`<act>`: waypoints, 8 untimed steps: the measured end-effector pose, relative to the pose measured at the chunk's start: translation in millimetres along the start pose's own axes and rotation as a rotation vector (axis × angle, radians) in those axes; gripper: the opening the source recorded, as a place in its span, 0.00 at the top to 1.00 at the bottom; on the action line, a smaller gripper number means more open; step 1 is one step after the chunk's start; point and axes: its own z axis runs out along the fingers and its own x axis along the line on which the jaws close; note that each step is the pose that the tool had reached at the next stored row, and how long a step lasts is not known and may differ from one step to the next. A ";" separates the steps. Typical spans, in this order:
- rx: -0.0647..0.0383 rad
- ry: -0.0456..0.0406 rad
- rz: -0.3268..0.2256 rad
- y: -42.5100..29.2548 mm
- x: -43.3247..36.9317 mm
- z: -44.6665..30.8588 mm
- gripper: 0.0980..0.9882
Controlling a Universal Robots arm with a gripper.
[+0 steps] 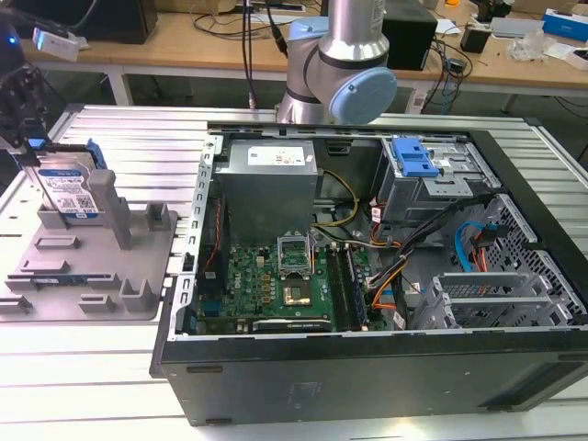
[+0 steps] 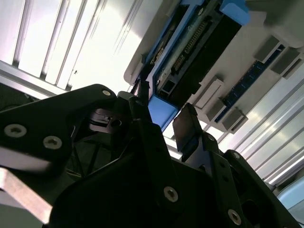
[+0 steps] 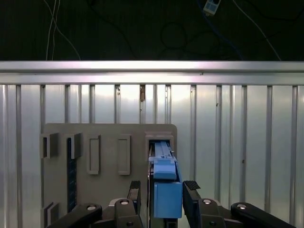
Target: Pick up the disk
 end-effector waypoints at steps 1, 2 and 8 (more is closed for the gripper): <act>0.000 -0.0001 0.000 0.0 0.0 0.6 0.57; 0.000 -0.0001 0.000 0.0 -0.1 1.1 0.57; 0.000 0.0000 0.000 0.0 -0.2 4.3 0.57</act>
